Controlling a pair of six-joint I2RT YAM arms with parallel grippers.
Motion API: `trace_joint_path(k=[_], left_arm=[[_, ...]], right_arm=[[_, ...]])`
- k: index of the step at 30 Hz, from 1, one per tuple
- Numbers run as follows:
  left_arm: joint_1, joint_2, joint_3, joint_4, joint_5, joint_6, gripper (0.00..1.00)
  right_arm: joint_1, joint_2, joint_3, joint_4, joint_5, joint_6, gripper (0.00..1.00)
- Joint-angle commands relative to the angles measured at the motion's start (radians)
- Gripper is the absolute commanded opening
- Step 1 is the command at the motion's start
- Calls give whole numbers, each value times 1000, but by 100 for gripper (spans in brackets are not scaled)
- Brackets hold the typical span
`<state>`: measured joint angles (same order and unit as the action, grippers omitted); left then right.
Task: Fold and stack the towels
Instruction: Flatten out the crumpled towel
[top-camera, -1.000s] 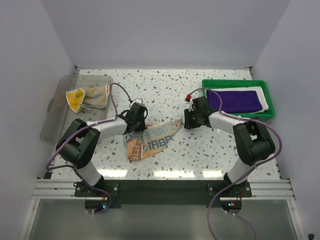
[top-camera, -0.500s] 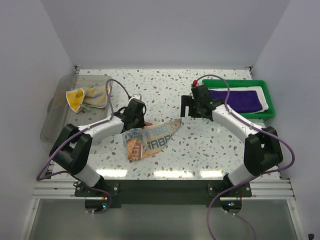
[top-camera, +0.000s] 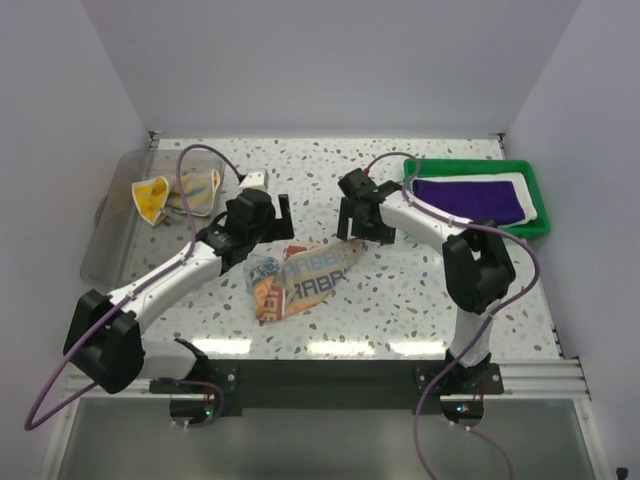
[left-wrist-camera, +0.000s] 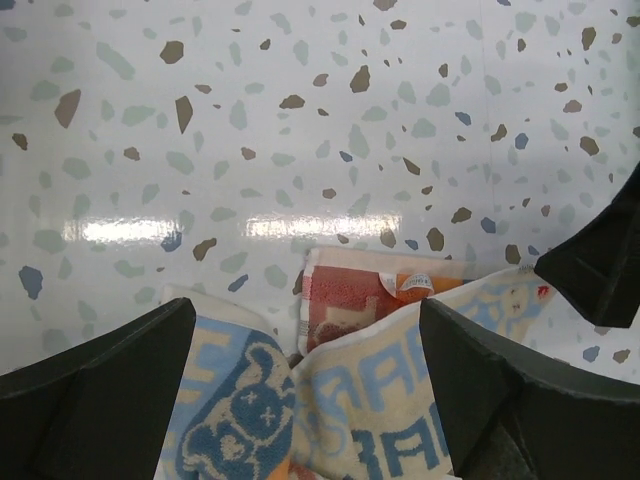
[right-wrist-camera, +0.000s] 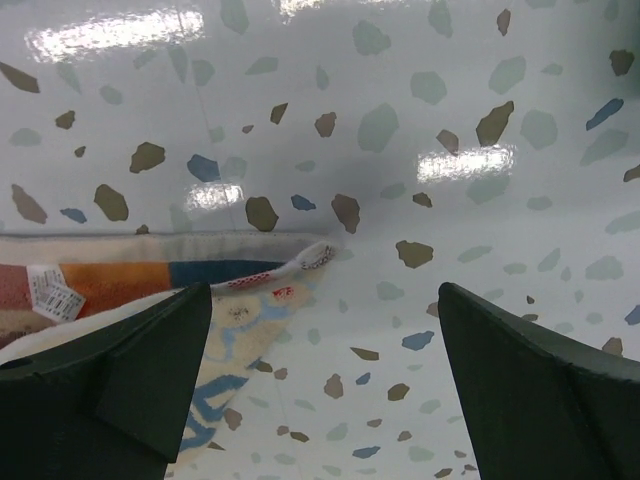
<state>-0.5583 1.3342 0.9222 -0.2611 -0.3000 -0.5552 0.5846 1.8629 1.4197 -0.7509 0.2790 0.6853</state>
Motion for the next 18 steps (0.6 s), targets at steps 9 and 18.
trace_joint_path(k=[9, 18], left_arm=[[5, -110, -94, 34, -119, 113, 100], [6, -86, -82, 31, -97, 130, 100]], right_arm=[[34, 183, 231, -163, 146, 117, 99], [34, 161, 164, -150, 124, 155, 90]])
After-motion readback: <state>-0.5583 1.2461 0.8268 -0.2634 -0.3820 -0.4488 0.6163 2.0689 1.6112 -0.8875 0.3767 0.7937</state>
